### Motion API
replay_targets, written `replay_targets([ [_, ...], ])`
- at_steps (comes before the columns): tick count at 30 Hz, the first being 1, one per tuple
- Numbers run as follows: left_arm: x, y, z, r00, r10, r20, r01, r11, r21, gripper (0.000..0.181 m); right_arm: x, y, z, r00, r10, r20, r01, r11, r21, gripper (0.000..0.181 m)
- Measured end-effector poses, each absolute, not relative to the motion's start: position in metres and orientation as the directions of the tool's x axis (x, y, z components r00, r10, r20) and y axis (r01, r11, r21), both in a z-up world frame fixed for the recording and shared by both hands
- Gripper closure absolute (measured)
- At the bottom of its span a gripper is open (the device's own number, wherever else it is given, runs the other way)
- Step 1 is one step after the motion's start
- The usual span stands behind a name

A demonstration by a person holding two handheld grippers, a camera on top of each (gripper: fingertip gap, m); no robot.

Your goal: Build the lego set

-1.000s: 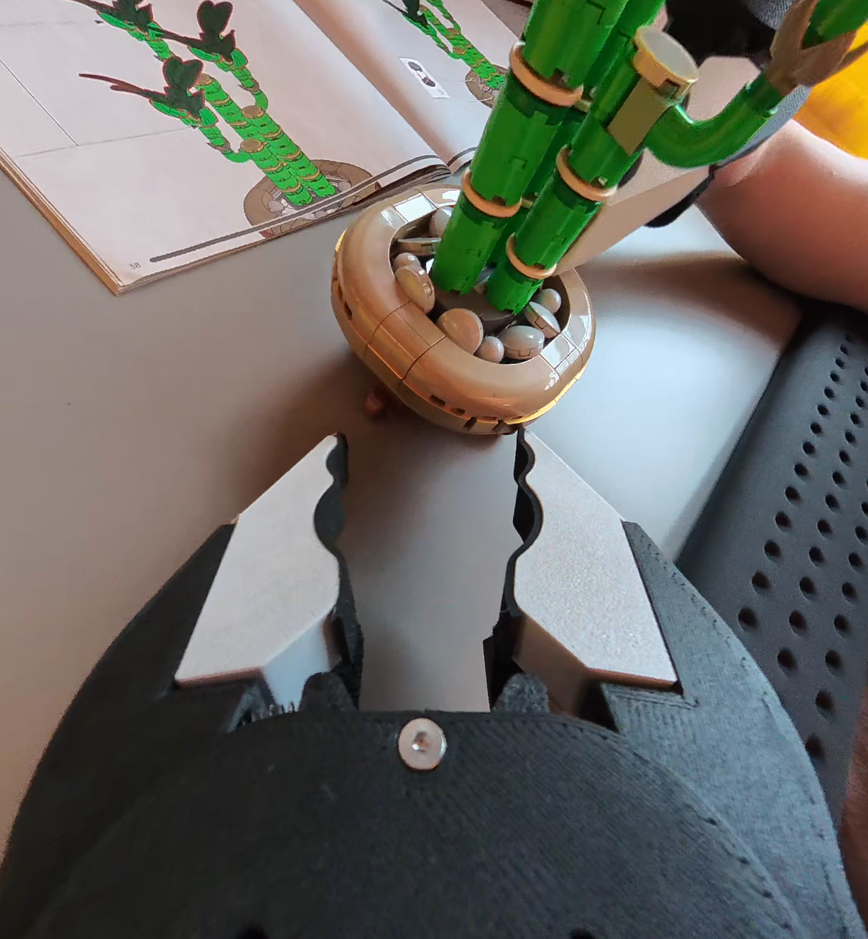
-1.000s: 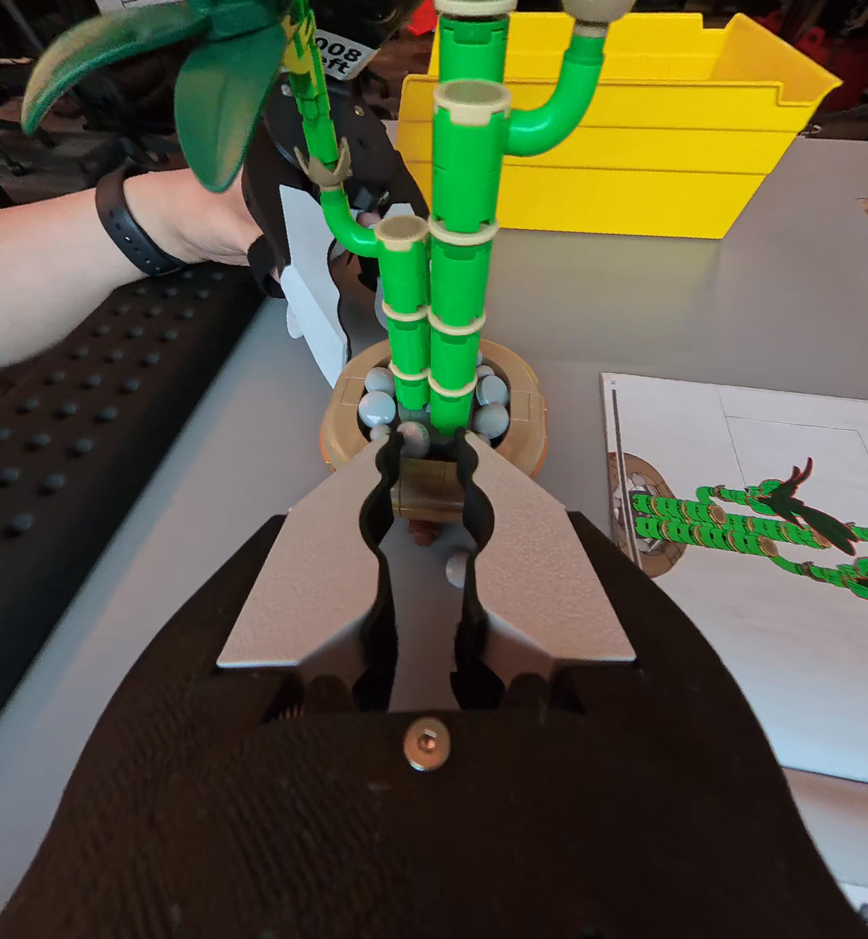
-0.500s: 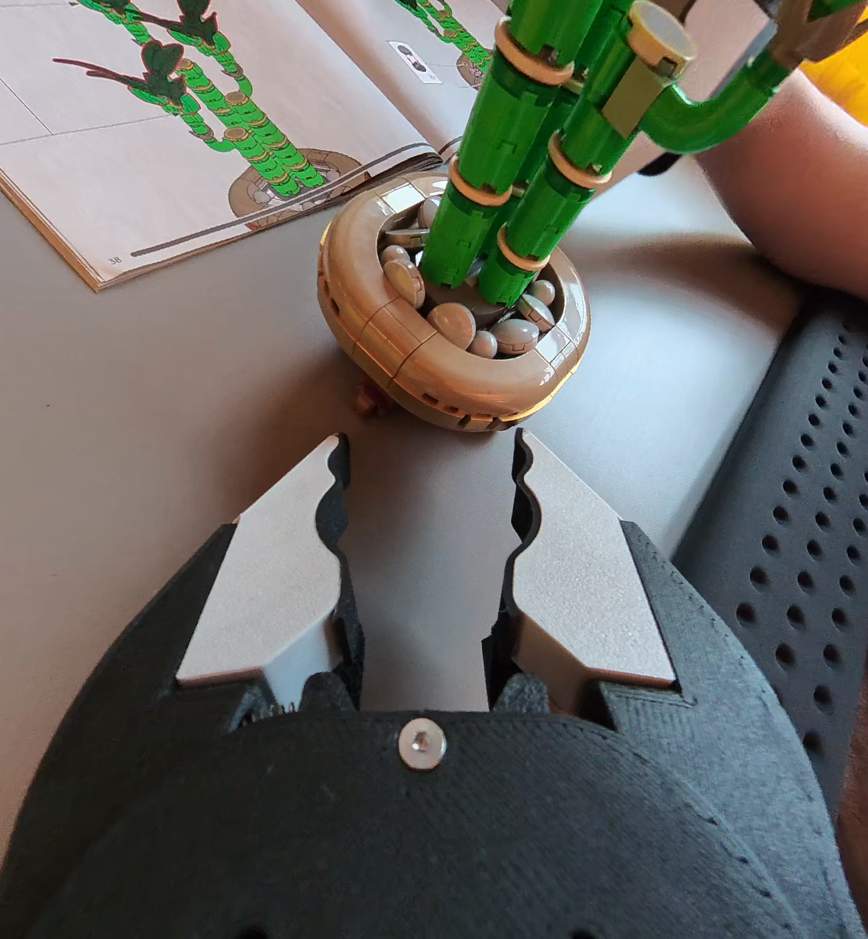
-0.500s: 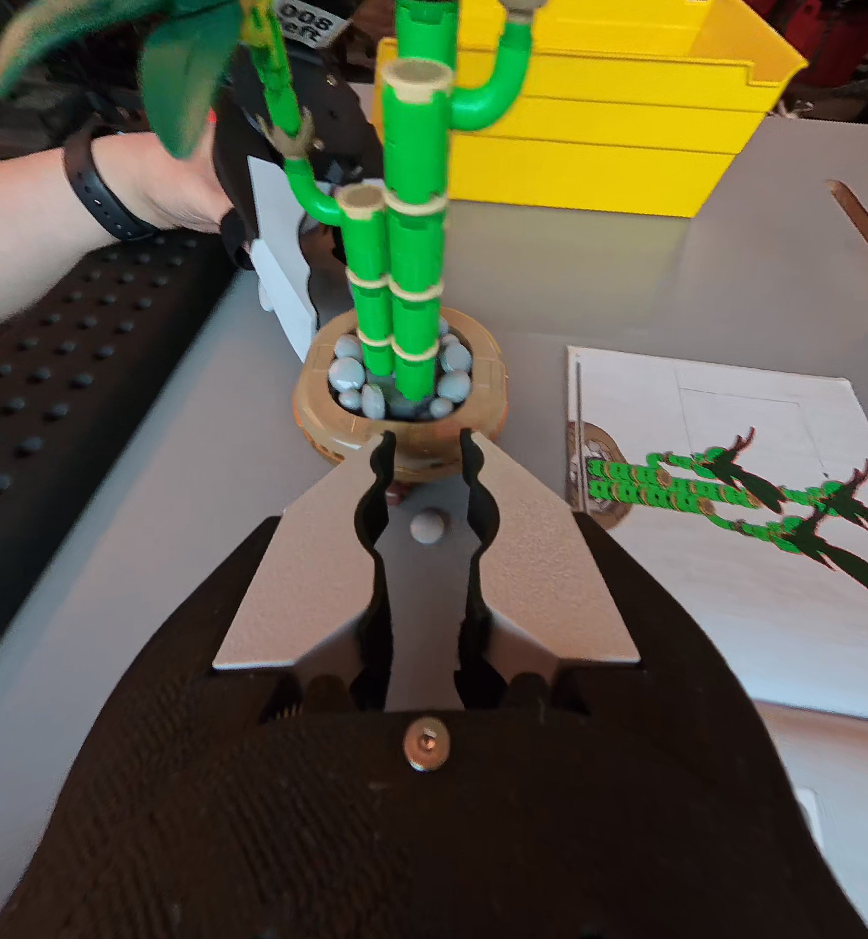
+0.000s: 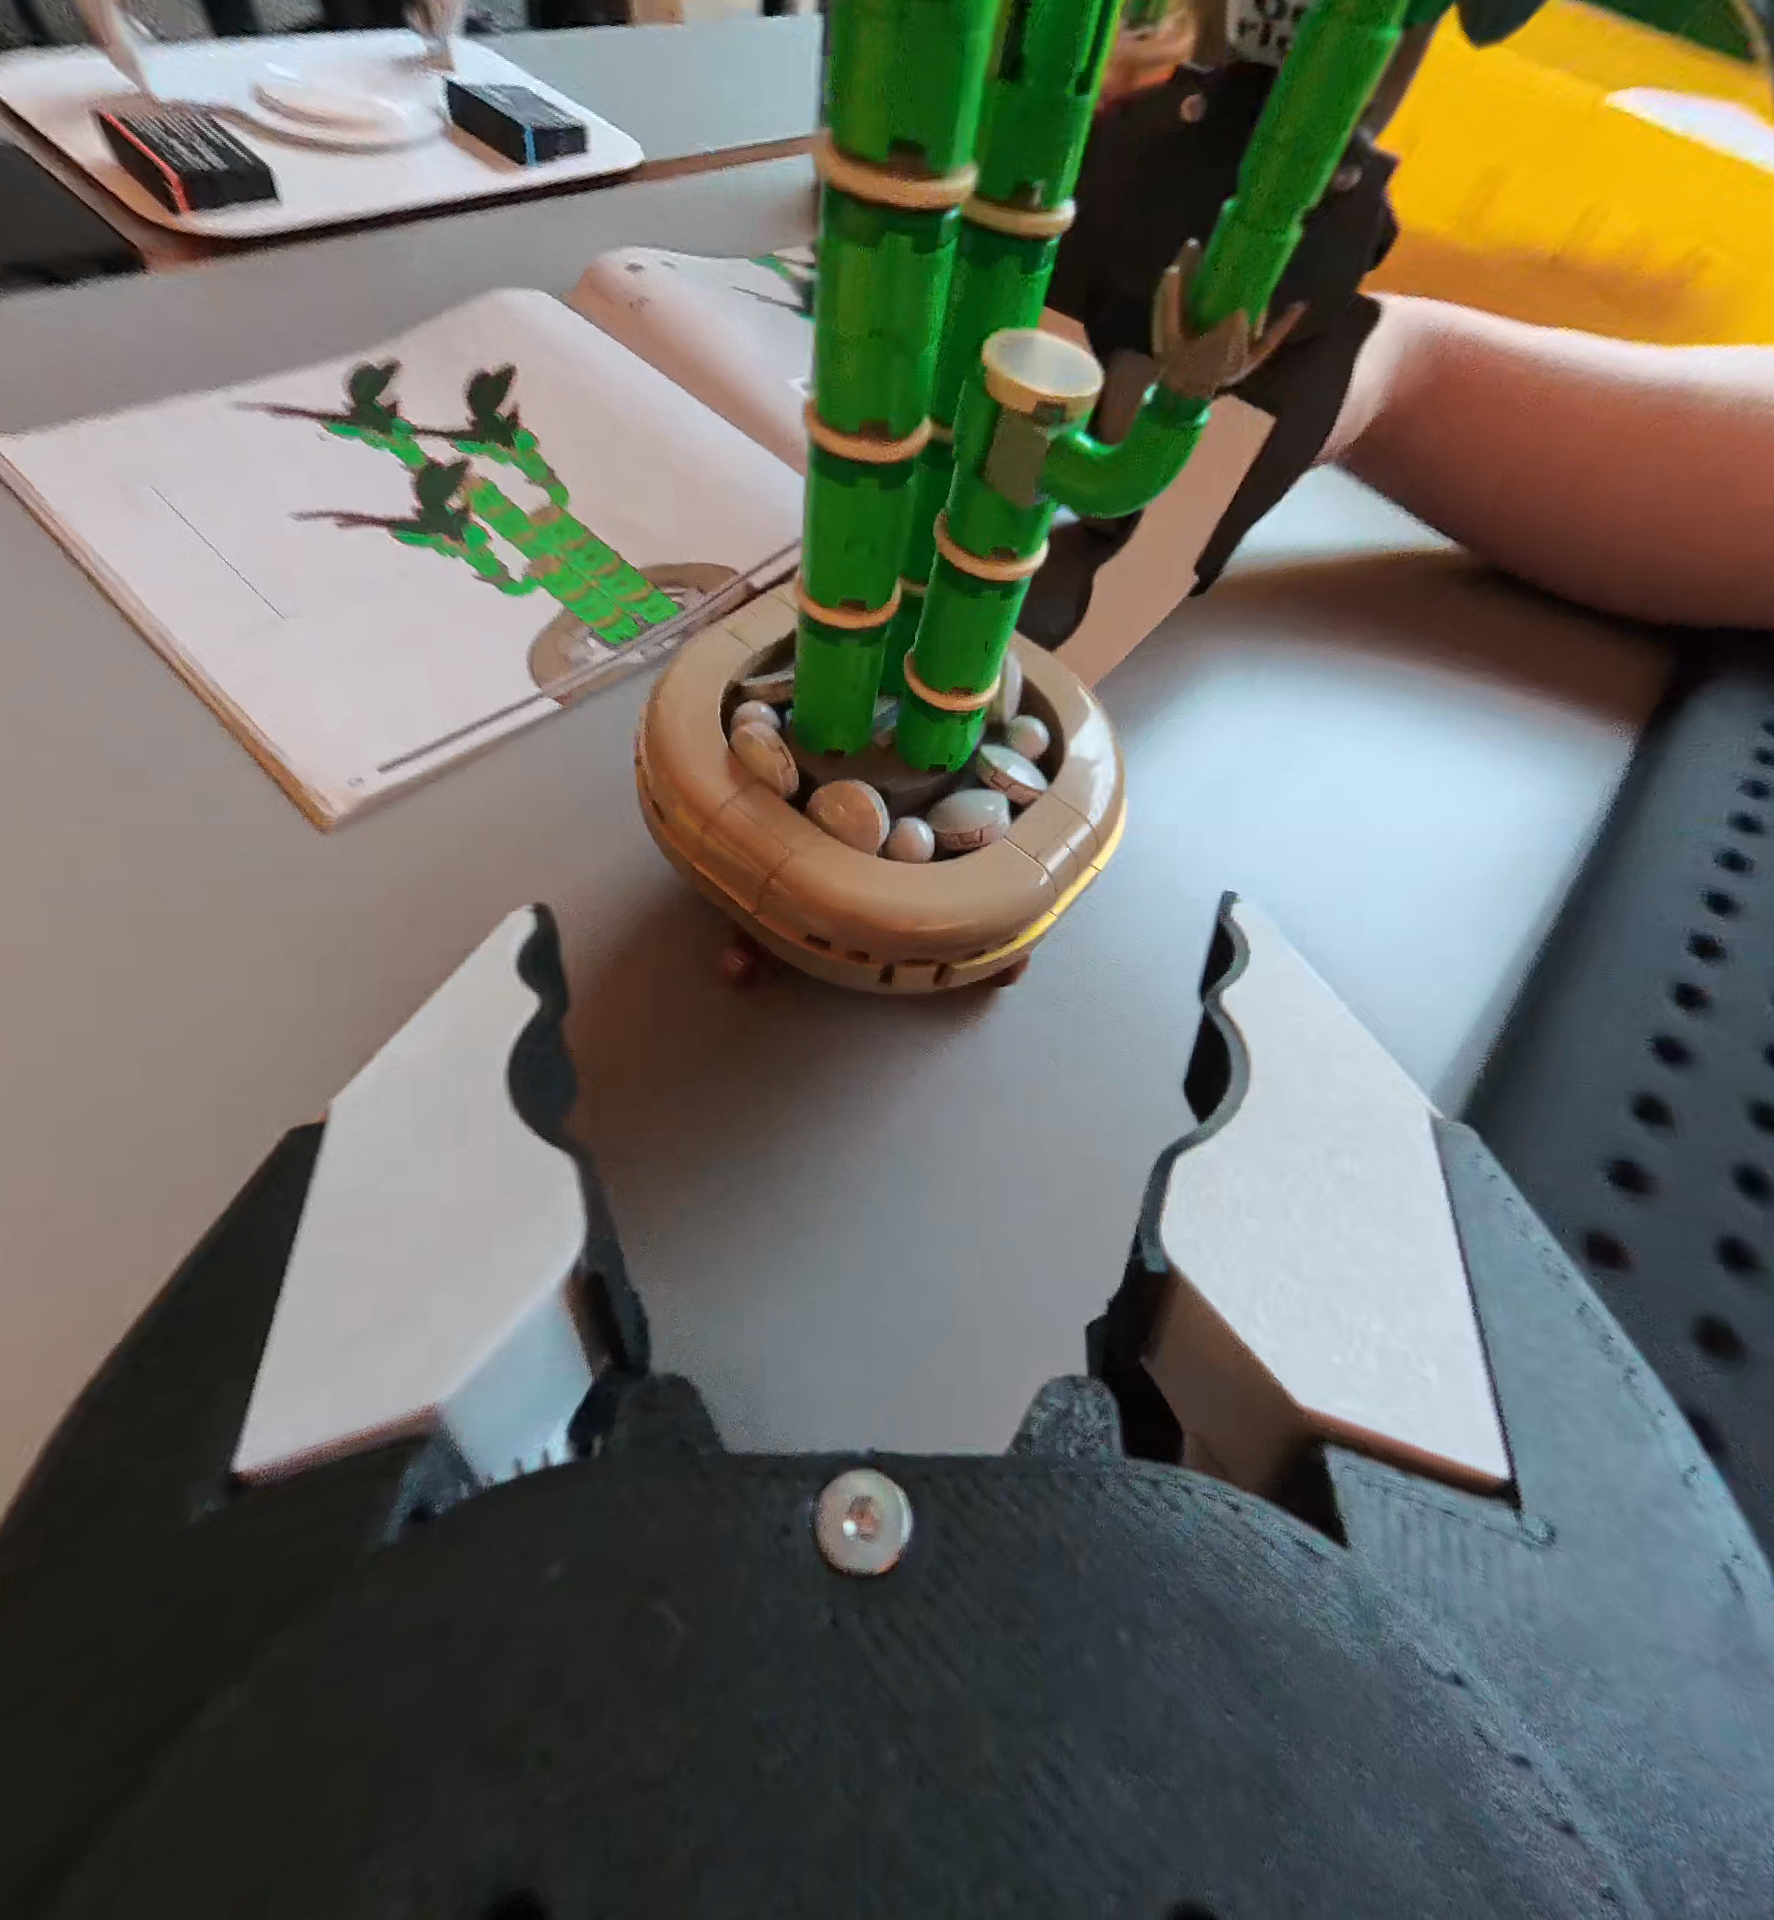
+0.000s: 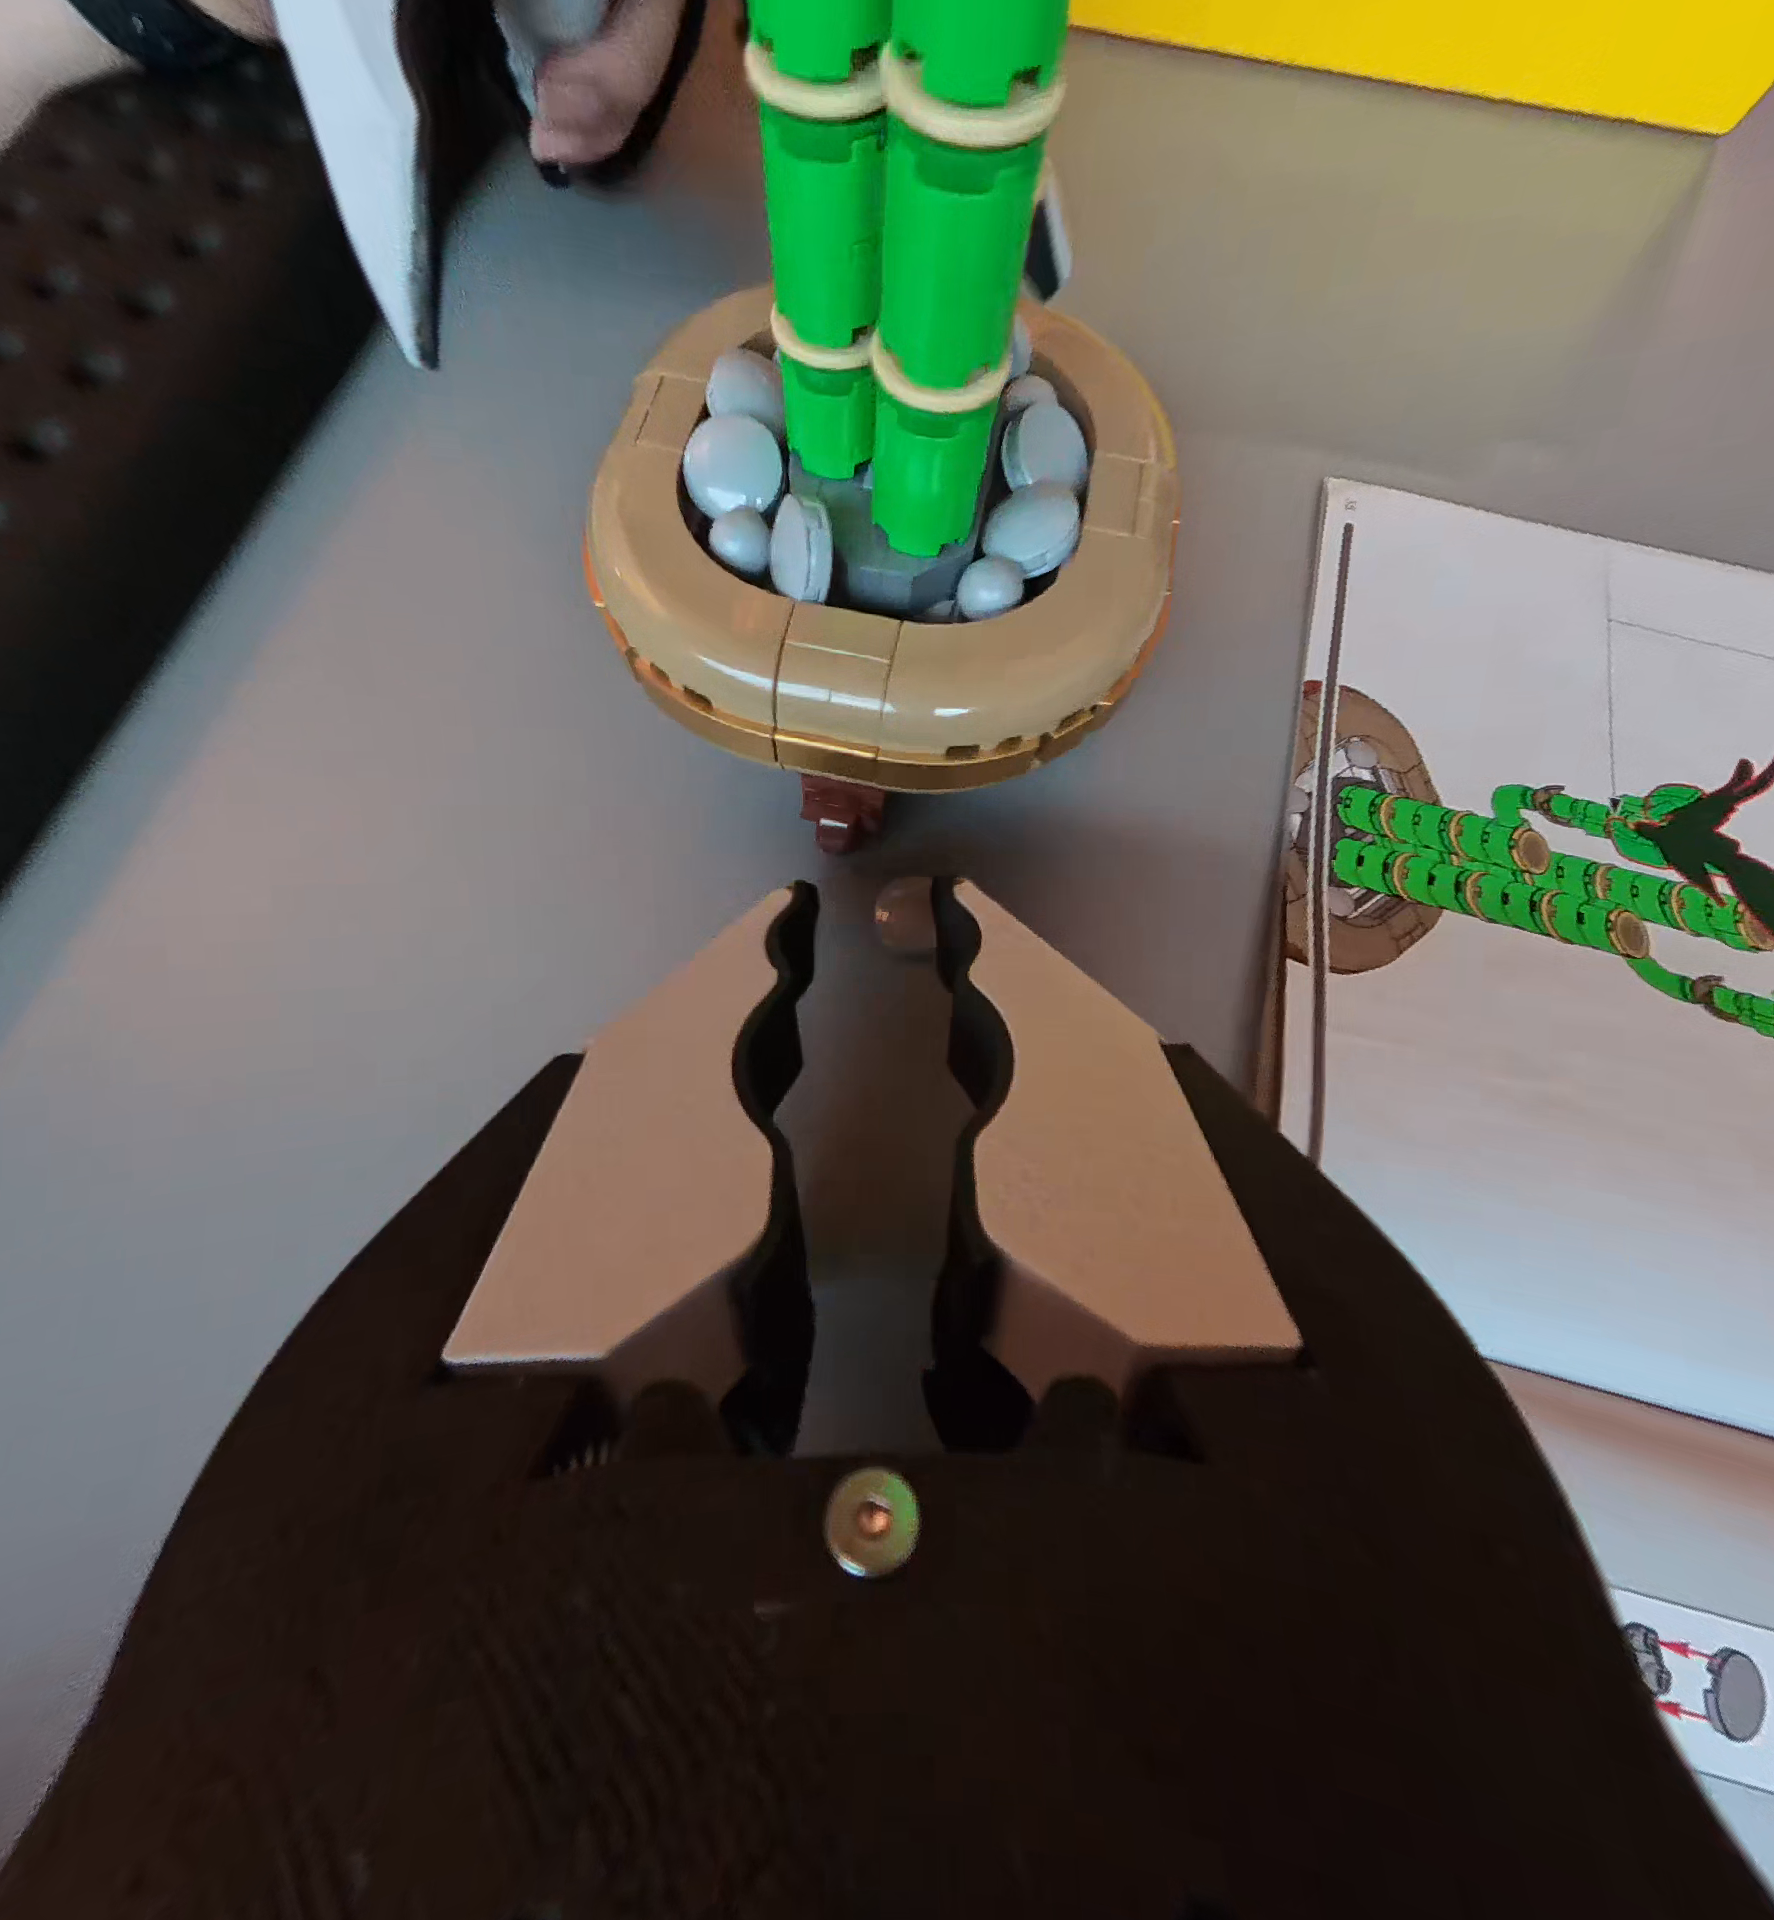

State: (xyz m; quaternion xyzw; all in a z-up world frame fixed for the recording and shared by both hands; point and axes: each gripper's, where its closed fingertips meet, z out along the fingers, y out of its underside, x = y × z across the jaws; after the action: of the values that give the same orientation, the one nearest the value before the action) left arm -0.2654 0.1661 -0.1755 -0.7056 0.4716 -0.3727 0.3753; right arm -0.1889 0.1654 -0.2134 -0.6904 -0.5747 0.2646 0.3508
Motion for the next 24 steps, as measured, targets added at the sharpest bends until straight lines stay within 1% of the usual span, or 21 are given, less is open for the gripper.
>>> replay_targets([
  [1,-0.264,0.168,-0.175,0.301,-0.945,0.131,-0.392,-0.248,-0.886,0.056,-0.189,0.166,-0.215,0.201,0.978,0.048,0.62,-0.09,-0.78,0.158],
  [3,-0.259,0.17,-0.171,0.34,-0.936,0.093,-0.384,-0.229,-0.894,0.053,-0.189,0.167,-0.215,0.203,0.977,0.062,0.625,-0.081,-0.776,0.169],
  [6,-0.25,0.172,-0.166,0.381,-0.918,0.111,-0.367,-0.26,-0.893,0.051,-0.183,0.171,-0.214,0.215,0.972,0.09,0.638,-0.07,-0.767,0.173],
  [7,-0.245,0.171,-0.166,0.383,-0.915,0.125,-0.363,-0.274,-0.891,0.05,-0.18,0.173,-0.212,0.221,0.97,0.099,0.638,-0.067,-0.767,0.181],
  [11,-0.235,0.17,-0.175,0.412,-0.907,0.09,-0.424,-0.278,-0.862,0.052,-0.171,0.175,-0.208,0.234,0.97,0.069,0.612,-0.092,-0.786,0.181],
  [12,-0.234,0.17,-0.178,0.419,-0.904,0.083,-0.436,-0.28,-0.855,0.053,-0.169,0.177,-0.207,0.243,0.968,0.068,0.607,-0.098,-0.788,0.178],
  [14,-0.232,0.169,-0.181,0.423,-0.9,0.105,-0.435,-0.303,-0.848,0.057,-0.168,0.18,-0.205,0.263,0.963,0.052,0.596,-0.12,-0.794,0.164],
  [17,-0.233,0.171,-0.184,0.445,-0.886,0.133,-0.425,-0.34,-0.839,0.059,-0.17,0.182,-0.207,0.284,0.959,0.011,0.591,-0.167,-0.789,0.157],
  [21,-0.23,0.168,-0.187,0.444,-0.869,0.217,-0.399,-0.409,-0.821,0.06,-0.178,0.18,-0.218,0.282,0.959,0.008,0.629,-0.179,-0.757,0.155],
  [23,-0.228,0.168,-0.19,0.449,-0.863,0.232,-0.401,-0.426,-0.811,0.059,-0.18,0.179,-0.219,0.276,0.961,0.028,0.649,-0.165,-0.742,0.166],
  [24,-0.228,0.169,-0.191,0.456,-0.862,0.224,-0.41,-0.426,-0.806,0.06,-0.18,0.178,-0.219,0.273,0.962,0.027,0.658,-0.166,-0.734,0.166],
])
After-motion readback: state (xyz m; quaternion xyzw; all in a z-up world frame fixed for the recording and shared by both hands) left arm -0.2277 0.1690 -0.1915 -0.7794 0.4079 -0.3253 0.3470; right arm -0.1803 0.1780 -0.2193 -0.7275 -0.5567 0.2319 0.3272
